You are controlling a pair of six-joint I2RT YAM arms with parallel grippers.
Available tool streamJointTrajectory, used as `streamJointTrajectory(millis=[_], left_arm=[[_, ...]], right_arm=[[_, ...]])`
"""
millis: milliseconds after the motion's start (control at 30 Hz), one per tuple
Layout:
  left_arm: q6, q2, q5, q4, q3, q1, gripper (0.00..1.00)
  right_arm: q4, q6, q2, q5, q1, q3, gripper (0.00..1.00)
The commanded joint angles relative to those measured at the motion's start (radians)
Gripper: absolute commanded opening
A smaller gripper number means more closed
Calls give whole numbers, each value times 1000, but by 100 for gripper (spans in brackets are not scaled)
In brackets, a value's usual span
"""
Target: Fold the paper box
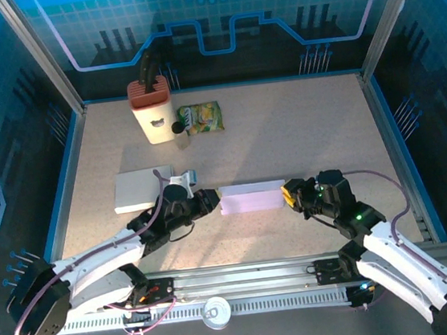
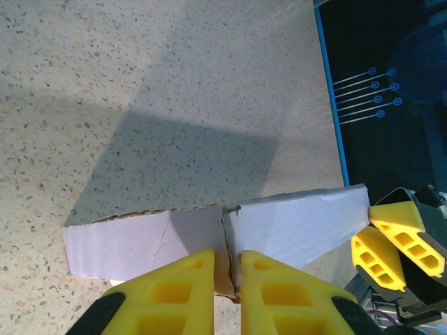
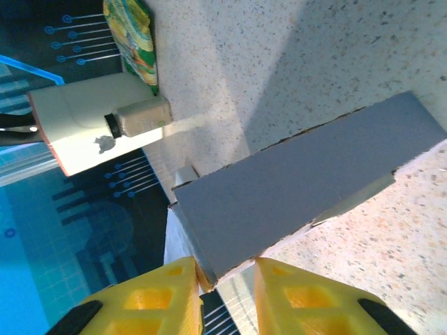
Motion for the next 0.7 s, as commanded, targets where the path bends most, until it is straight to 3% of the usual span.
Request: streamJointTrajectory(millis=[0, 200, 400, 667], left_arm=[[37, -10, -1, -207, -43, -3, 13], [62, -40, -13, -259, -1, -7, 13], [58, -31, -18, -246, 6, -20, 13], [77, -77, -87, -283, 19, -74, 12]], right_arm=[[-285, -72, -9, 86, -9, 68, 30], [-351, -51, 2, 102, 14, 188, 50], [-332, 73, 126, 57, 80, 274, 66], [-190, 226, 193, 63, 135, 209, 73]])
